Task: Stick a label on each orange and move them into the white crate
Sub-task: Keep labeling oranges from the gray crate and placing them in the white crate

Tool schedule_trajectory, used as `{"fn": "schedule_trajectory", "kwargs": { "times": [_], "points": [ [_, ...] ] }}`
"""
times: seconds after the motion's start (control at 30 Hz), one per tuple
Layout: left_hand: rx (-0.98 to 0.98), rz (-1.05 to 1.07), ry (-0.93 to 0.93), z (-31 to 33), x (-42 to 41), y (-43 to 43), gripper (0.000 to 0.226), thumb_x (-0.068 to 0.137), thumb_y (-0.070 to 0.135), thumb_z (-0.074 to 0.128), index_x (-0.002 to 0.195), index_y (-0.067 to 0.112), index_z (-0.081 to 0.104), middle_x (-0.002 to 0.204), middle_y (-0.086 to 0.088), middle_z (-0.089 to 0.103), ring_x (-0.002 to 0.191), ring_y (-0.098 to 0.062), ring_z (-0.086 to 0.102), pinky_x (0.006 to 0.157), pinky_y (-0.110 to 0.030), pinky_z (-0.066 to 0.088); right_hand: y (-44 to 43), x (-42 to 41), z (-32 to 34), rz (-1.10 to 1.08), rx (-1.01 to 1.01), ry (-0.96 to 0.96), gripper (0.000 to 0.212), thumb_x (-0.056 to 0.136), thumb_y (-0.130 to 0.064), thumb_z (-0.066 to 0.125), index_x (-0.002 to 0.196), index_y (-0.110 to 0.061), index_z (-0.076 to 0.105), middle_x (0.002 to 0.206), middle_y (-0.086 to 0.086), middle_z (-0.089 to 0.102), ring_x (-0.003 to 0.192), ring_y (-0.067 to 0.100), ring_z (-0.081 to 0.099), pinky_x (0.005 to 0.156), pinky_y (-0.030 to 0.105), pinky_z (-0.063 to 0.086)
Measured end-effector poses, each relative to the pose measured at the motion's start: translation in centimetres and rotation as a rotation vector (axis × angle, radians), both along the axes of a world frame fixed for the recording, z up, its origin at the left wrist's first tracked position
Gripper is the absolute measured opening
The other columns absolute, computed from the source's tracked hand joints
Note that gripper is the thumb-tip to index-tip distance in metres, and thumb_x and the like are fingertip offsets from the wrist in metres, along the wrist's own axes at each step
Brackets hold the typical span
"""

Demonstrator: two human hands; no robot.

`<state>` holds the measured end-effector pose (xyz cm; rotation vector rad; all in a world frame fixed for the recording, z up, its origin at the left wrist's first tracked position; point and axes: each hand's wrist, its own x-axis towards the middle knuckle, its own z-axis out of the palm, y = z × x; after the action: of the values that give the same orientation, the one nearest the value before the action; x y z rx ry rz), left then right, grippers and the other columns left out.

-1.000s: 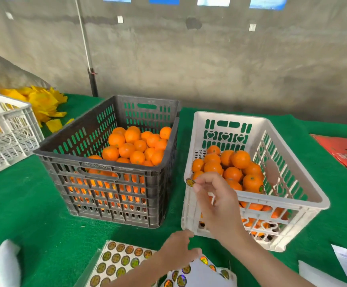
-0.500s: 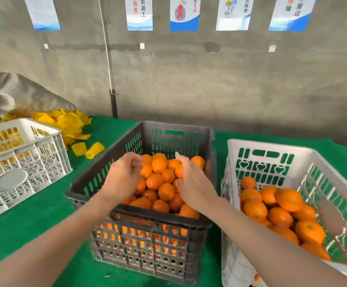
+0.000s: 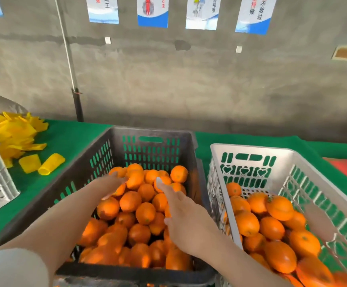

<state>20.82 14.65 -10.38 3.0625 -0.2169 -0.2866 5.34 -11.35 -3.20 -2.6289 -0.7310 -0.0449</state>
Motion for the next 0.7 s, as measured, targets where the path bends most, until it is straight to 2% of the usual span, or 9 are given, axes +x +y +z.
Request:
{"fn": "schedule_trajectory", "kwargs": {
  "times": [0.1, 0.17, 0.23, 0.3, 0.37, 0.43, 0.5, 0.63, 0.7],
  "points": [
    [0.078, -0.082, -0.067, -0.4, 0.7, 0.3, 0.05, 0.101, 0.037, 0.039, 0.148, 0.022, 0.031, 0.155, -0.007, 0.027, 0.141, -0.029, 0.027, 0.116, -0.041, 0.023, 0.0, 0.1, -0.1, -0.009, -0.011, 0.005, 0.08, 0.097, -0.023, 0.048, 0.143, -0.045, -0.014, 0.127, 0.005, 0.044, 0.1, 0.027, 0.052, 0.08, 0.04, 0.042],
    [0.219, -0.006, 0.04, -0.2, 0.1, -0.6, 0.053, 0.101, 0.025, 0.042, 0.15, 0.022, 0.022, 0.153, -0.011, 0.027, 0.135, -0.033, 0.036, 0.109, -0.041, 0.036, 0.0, -0.1, -0.2, -0.017, -0.023, -0.005, 0.08, 0.097, -0.024, 0.049, 0.143, -0.045, -0.012, 0.124, 0.005, 0.046, 0.098, 0.026, 0.054, 0.078, 0.039, 0.043],
    [0.356, 0.033, -0.03, 0.5, -0.8, -1.4, 0.066, 0.094, 0.015, 0.055, 0.149, 0.021, 0.019, 0.148, -0.014, 0.03, 0.121, -0.034, 0.05, 0.095, -0.038, 0.049, 0.1, -0.1, -0.3, -0.025, -0.014, -0.026, 0.08, 0.096, -0.024, 0.051, 0.143, -0.044, -0.01, 0.122, 0.004, 0.048, 0.093, 0.024, 0.055, 0.073, 0.036, 0.043],
    [0.378, 0.023, -0.129, 1.4, -1.5, -1.8, 0.075, 0.086, 0.015, 0.066, 0.146, 0.019, 0.021, 0.142, -0.015, 0.035, 0.111, -0.032, 0.057, 0.086, -0.035, 0.053, 0.1, 0.1, -0.4, -0.027, -0.017, -0.037, 0.08, 0.095, -0.022, 0.053, 0.144, -0.042, -0.007, 0.122, 0.004, 0.049, 0.091, 0.022, 0.056, 0.069, 0.033, 0.044],
    [0.255, 0.067, -0.145, 3.2, -2.4, -2.3, 0.083, 0.078, 0.019, 0.072, 0.144, 0.018, 0.021, 0.135, -0.016, 0.04, 0.107, -0.031, 0.057, 0.082, -0.035, 0.053, 0.1, 0.3, -0.4, -0.022, -0.024, -0.041, 0.08, 0.094, -0.019, 0.053, 0.145, -0.04, -0.005, 0.124, 0.006, 0.048, 0.09, 0.022, 0.056, 0.07, 0.034, 0.047],
    [-0.007, 0.118, -0.1, 5.4, -3.8, -2.7, 0.076, 0.07, 0.028, 0.078, 0.131, 0.018, 0.032, 0.121, -0.012, 0.048, 0.099, -0.027, 0.057, 0.074, -0.031, 0.051, 0.1, 0.3, -0.5, -0.017, 0.006, -0.041, 0.079, 0.094, -0.016, 0.053, 0.147, -0.037, -0.002, 0.128, 0.006, 0.046, 0.091, 0.023, 0.057, 0.071, 0.034, 0.049],
    [-0.418, 0.225, -0.054, 7.5, -6.2, -2.9, 0.059, 0.07, 0.031, 0.079, 0.114, 0.022, 0.04, 0.108, -0.008, 0.053, 0.091, -0.022, 0.058, 0.063, -0.029, 0.051, 0.1, 0.3, -0.4, -0.024, 0.092, -0.034, 0.075, 0.093, -0.015, 0.052, 0.148, -0.034, 0.005, 0.132, 0.003, 0.045, 0.093, 0.019, 0.057, 0.068, 0.028, 0.047],
    [-1.434, 0.409, 0.164, 10.1, -12.8, -5.0, 0.042, 0.077, 0.032, 0.068, 0.114, 0.023, 0.052, 0.116, -0.013, 0.057, 0.086, -0.023, 0.068, 0.058, -0.029, 0.055, -0.4, -0.3, 0.5, -0.047, 0.36, -0.03, 0.048, 0.094, -0.015, 0.052, 0.138, -0.025, 0.034, 0.132, -0.002, 0.047, 0.113, 0.014, 0.05, 0.088, 0.027, 0.045],
    [-1.687, 0.43, 0.236, 11.0, -15.5, -6.3, 0.047, 0.079, 0.038, 0.061, 0.123, 0.022, 0.054, 0.121, -0.017, 0.061, 0.087, -0.027, 0.067, 0.066, -0.035, 0.054, -1.1, -0.9, 1.1, -0.088, 0.537, -0.052, 0.03, 0.093, -0.014, 0.054, 0.12, -0.022, 0.045, 0.12, -0.004, 0.052, 0.112, 0.012, 0.05, 0.095, 0.03, 0.044]
  ]
}}
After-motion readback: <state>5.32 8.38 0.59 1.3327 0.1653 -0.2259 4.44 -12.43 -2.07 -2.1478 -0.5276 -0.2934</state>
